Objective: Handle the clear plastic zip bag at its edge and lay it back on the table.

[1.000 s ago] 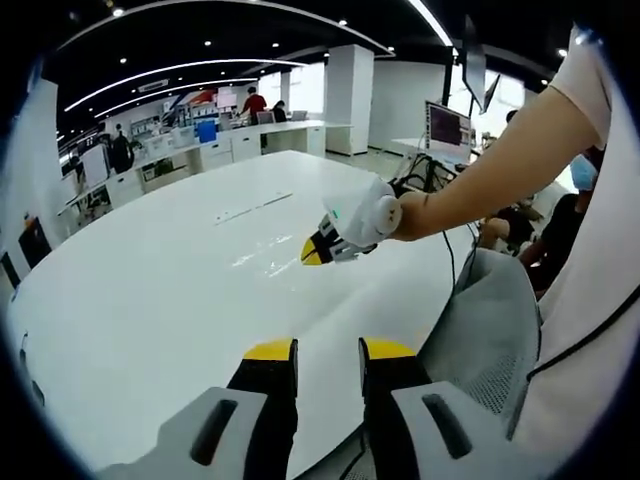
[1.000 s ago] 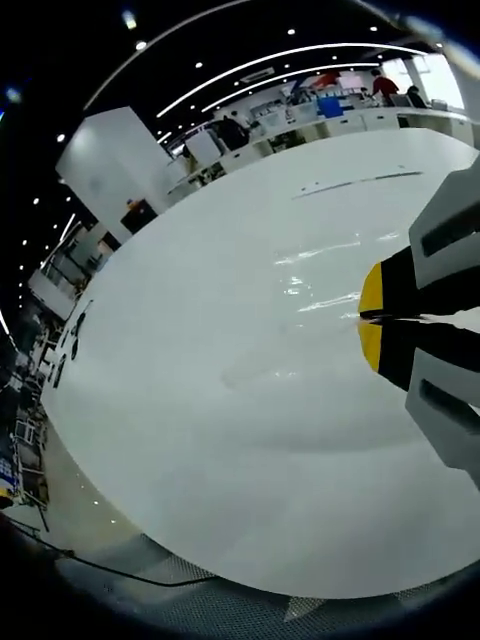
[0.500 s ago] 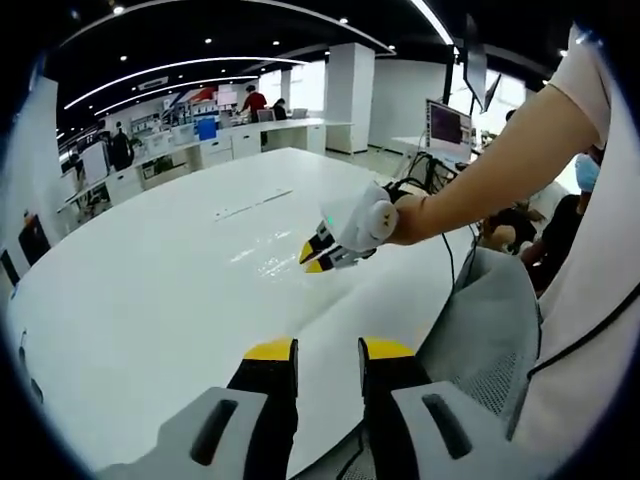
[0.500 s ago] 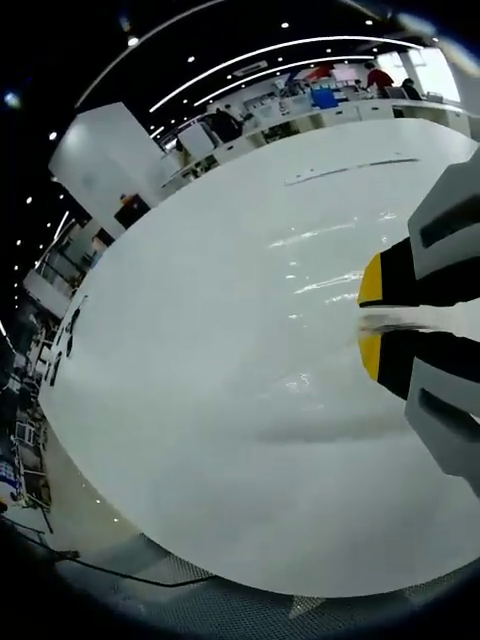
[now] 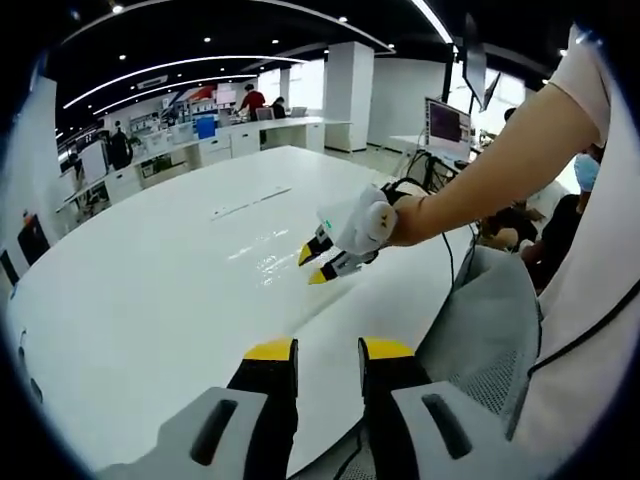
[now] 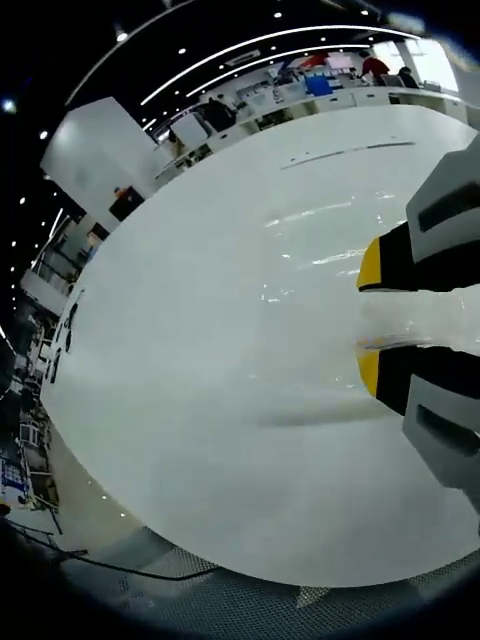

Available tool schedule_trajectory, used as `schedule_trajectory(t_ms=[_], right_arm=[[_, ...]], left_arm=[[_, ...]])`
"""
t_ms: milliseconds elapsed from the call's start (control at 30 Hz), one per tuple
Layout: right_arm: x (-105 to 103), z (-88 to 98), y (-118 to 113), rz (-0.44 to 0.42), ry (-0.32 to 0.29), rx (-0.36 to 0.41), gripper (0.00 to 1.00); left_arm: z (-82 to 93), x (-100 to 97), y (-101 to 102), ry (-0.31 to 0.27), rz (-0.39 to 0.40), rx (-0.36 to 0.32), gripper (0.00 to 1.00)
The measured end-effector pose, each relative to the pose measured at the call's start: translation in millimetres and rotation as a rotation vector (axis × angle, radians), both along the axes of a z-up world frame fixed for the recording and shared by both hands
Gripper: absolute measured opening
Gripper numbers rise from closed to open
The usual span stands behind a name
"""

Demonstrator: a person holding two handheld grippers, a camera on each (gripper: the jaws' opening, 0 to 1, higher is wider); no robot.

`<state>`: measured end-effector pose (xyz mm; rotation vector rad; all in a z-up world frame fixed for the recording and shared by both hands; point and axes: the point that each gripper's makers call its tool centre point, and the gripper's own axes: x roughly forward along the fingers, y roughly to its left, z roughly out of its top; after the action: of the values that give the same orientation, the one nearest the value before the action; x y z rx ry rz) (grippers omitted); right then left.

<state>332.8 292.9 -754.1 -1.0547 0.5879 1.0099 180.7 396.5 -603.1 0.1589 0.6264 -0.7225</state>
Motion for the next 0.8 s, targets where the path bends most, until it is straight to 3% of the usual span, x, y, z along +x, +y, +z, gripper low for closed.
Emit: schedule_trajectory(t_ms=[567, 800], right_arm=[[-9, -5.7, -3, -0.006, 0.056, 0.002, 0.29], [-6, -11.5, -8, 0.003, 0.076, -0.031, 0.31]], left_arm=[[0.9, -2.1, -1, -0.007, -0.006, 0.005, 0.21], [1.3, -4.3, -2, -0.009, -0.008, 0.009, 0.21]])
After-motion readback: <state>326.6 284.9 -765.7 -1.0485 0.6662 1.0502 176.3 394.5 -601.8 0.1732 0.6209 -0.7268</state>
